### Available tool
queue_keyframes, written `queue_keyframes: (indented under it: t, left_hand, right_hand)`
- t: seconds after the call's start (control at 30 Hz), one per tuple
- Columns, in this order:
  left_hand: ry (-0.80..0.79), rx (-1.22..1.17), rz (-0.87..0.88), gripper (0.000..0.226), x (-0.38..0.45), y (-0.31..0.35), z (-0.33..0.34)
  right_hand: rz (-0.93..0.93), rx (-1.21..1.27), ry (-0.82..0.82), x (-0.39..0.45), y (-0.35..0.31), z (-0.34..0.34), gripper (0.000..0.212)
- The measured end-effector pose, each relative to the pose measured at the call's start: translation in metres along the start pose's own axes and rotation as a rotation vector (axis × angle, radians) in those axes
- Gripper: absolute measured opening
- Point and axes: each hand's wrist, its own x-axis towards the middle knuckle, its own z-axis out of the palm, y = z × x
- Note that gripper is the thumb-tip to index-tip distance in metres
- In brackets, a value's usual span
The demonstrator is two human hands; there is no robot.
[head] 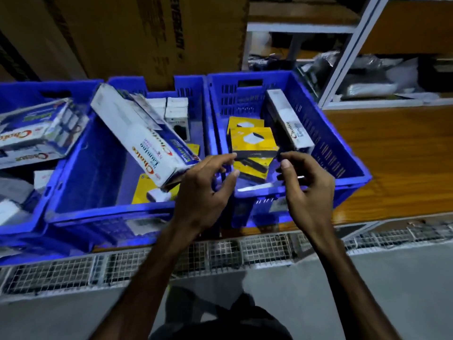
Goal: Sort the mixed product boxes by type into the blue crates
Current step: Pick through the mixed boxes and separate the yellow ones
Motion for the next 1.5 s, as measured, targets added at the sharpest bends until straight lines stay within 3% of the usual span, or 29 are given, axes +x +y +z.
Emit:
queue_keyframes:
  t: [0.13,0.23,0.37,0.43,0.57,0.7,0.83,1.0,1.07,1.23,1.4,1.5]
  left_hand:
    - [0.019,0.06,-0.033,0.03,0.03,0.001,0.03]
    - [-0.069,0.136,-0.012,0.035,0.062,-0.005,0.044]
    - [-0.368,0.315,0.004,0.056,0.127,-0.024,0.066]
    - [-0.574,0.472,0.005,0.077,0.161,-0.041,0.082]
    - [-0.928,0.755,0.002,0.123,0.206,-0.08,0.119]
    - [-1.18,0.835,-0.05,0.147,0.232,-0.107,0.146]
    - [-1.335,0.748,-0.142,0.161,0.245,-0.121,0.155]
    - [-1.283,0.643,-0.157,0.157,0.247,-0.134,0.153]
    - [-1.251,0.633,-0.13,0.151,0.249,-0.134,0.15]
    - [-1.149,0.662,0.02,0.115,0.259,-0.107,0.126]
    - [-0.936,0.788,0.145,0.137,0.261,-0.089,0.097]
    - [-0.794,0.716,0.14,0.141,0.255,-0.087,0.084]
  right_hand:
    - [0.006,0.004,-0.065,0.038,0.035,-0.019,0.013]
    - [0.011,-0.039,-0.159,0.065,0.06,-0.025,0.015]
    - [0.085,-0.296,-0.448,0.1,0.095,-0.022,0.045]
    - [0.12,-0.41,-0.539,0.114,0.106,-0.017,0.059]
    - [0.18,-0.632,-0.78,0.129,0.124,0.009,0.044]
    - [0.303,-0.69,-0.791,0.135,0.14,0.035,0.055]
    - [0.428,-0.674,-0.844,0.143,0.155,0.05,0.071]
    - [0.546,-0.673,-0.801,0.152,0.17,0.065,0.126]
    - [0.575,-0.66,-0.797,0.156,0.17,0.073,0.138]
    - [0.617,-0.609,-0.75,0.164,0.163,0.089,0.121]
    - [0.656,-0.631,-0.685,0.17,0.163,0.094,0.109]
    - [0.632,-0.701,-0.755,0.17,0.164,0.095,0.115]
